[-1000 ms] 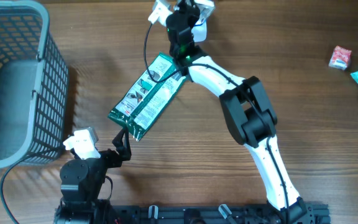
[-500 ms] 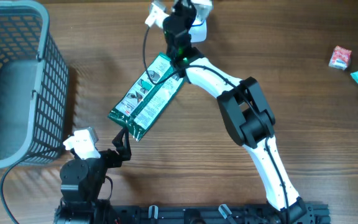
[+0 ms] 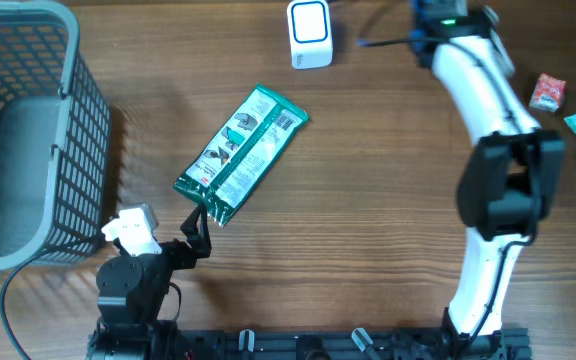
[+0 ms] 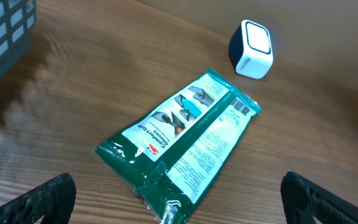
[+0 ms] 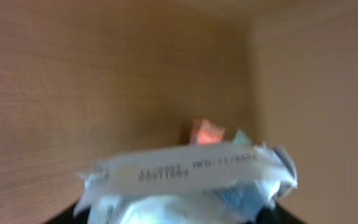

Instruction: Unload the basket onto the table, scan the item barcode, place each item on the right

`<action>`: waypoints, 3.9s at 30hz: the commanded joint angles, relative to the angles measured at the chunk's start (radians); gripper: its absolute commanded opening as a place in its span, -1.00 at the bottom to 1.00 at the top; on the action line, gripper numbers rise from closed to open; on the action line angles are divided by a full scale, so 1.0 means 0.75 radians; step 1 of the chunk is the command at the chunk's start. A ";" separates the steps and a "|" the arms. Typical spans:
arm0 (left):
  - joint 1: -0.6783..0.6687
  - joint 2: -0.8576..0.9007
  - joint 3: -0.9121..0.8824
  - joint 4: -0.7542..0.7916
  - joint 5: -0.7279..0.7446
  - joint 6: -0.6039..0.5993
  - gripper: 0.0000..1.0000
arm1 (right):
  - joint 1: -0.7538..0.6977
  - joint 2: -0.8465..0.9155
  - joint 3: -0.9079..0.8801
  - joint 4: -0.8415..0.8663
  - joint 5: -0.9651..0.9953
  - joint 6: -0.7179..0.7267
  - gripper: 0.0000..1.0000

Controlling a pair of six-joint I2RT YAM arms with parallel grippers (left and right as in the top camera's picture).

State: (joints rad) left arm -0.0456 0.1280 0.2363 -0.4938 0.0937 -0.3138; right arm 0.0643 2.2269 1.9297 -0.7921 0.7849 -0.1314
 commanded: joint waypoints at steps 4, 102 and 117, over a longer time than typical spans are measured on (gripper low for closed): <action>0.007 -0.005 -0.006 0.004 -0.018 -0.012 1.00 | -0.370 0.031 -0.010 -0.257 -0.478 0.662 0.95; 0.007 -0.005 -0.006 0.004 -0.018 -0.012 1.00 | 0.802 -0.039 -0.730 0.215 -1.335 1.732 -0.91; 0.007 -0.005 -0.006 0.004 -0.018 -0.012 1.00 | 0.690 -0.544 -0.719 0.297 -1.958 0.594 -0.91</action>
State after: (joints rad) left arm -0.0456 0.1280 0.2363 -0.4934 0.0937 -0.3138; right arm 0.6083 1.8900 1.3899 -0.5831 -0.4133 0.6357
